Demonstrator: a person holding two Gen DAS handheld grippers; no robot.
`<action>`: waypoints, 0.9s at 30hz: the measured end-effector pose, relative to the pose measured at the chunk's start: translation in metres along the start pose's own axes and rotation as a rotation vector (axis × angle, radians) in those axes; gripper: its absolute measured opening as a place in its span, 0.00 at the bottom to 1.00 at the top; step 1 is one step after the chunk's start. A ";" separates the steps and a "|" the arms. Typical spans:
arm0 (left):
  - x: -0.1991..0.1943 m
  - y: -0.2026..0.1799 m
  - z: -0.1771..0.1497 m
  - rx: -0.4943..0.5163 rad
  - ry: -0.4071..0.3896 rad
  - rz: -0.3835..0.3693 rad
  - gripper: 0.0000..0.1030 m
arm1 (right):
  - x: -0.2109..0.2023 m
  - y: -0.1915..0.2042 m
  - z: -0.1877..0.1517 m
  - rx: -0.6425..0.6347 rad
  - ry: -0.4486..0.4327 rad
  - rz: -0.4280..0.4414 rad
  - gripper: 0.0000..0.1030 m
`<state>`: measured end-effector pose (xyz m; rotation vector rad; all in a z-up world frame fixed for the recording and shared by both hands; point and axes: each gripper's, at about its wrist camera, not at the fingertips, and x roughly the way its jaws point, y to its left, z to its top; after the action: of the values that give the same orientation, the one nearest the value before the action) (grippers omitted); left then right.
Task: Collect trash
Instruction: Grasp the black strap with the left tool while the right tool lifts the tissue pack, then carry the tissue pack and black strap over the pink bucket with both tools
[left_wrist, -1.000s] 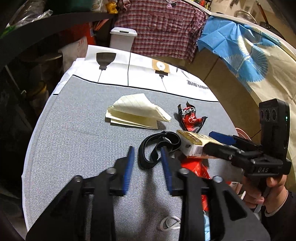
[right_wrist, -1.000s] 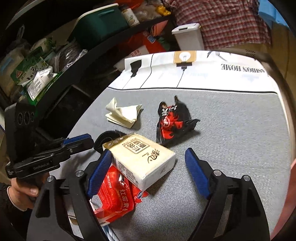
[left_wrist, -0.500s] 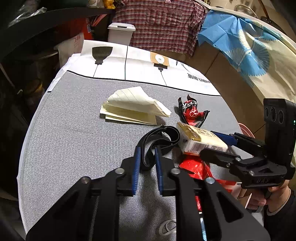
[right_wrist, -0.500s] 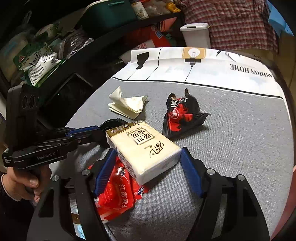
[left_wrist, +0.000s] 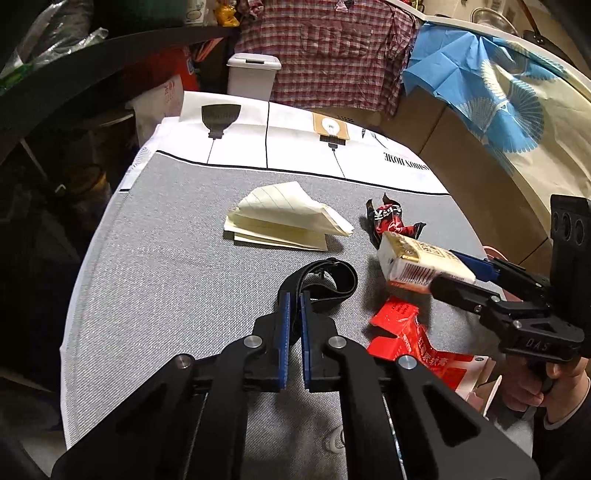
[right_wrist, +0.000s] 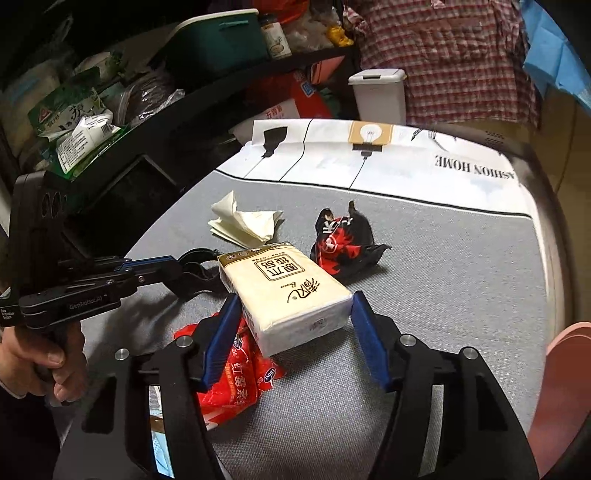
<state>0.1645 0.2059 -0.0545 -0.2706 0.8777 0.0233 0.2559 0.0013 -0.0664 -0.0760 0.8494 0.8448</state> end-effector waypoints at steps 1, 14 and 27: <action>-0.002 -0.001 0.000 0.003 -0.002 0.002 0.05 | -0.002 0.001 0.000 -0.002 -0.003 -0.005 0.59; -0.032 -0.012 -0.005 0.019 -0.053 0.006 0.05 | -0.042 0.010 -0.001 -0.007 -0.080 -0.067 0.58; -0.069 -0.033 -0.012 0.033 -0.114 -0.011 0.05 | -0.103 0.023 -0.013 0.015 -0.177 -0.144 0.58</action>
<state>0.1152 0.1769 -0.0020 -0.2404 0.7625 0.0141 0.1942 -0.0528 0.0018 -0.0474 0.6755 0.6992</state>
